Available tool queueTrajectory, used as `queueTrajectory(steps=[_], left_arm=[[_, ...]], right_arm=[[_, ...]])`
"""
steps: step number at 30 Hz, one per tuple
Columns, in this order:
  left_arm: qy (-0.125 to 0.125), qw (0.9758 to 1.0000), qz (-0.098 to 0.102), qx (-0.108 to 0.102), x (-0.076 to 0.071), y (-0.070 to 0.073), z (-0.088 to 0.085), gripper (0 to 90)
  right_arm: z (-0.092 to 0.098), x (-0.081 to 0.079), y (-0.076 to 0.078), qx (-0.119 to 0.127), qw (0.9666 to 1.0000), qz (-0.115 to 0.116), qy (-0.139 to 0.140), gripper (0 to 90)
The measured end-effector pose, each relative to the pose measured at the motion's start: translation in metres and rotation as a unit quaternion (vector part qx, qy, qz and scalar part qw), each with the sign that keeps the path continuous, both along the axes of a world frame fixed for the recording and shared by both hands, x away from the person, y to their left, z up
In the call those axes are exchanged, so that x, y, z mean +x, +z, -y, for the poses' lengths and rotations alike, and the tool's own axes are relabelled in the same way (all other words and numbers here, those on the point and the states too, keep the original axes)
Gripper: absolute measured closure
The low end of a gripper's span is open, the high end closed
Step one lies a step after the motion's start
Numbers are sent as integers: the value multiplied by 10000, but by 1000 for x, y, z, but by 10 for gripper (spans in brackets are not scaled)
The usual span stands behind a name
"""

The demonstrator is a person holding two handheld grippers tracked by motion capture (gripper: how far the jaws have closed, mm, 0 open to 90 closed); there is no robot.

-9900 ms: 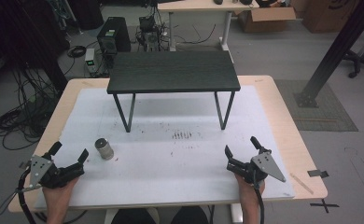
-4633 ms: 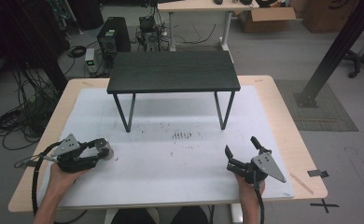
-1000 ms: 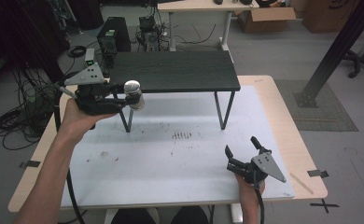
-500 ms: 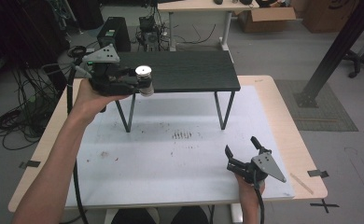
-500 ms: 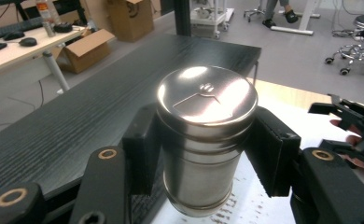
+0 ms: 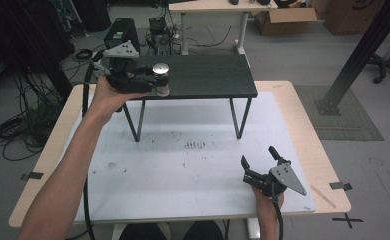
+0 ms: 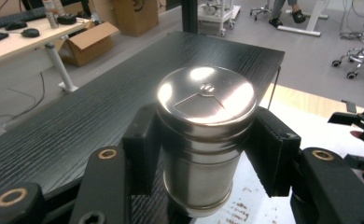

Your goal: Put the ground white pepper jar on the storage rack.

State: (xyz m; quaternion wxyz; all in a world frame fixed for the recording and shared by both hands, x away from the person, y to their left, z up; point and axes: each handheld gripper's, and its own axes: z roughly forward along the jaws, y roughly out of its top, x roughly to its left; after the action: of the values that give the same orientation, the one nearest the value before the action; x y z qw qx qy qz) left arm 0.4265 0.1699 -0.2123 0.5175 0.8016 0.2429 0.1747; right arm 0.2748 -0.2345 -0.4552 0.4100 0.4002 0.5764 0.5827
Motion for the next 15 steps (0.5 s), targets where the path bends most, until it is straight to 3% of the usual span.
queueTrajectory(steps=[6,15], left_arm=[[153,9999,9,75,10,-5,4,491],[317,9995,-53,-23,21,-12,4,491]], right_arm=[[0,0,0,5,10000,-9,3,35],[0,0,0,3,10000,-9,3,35]])
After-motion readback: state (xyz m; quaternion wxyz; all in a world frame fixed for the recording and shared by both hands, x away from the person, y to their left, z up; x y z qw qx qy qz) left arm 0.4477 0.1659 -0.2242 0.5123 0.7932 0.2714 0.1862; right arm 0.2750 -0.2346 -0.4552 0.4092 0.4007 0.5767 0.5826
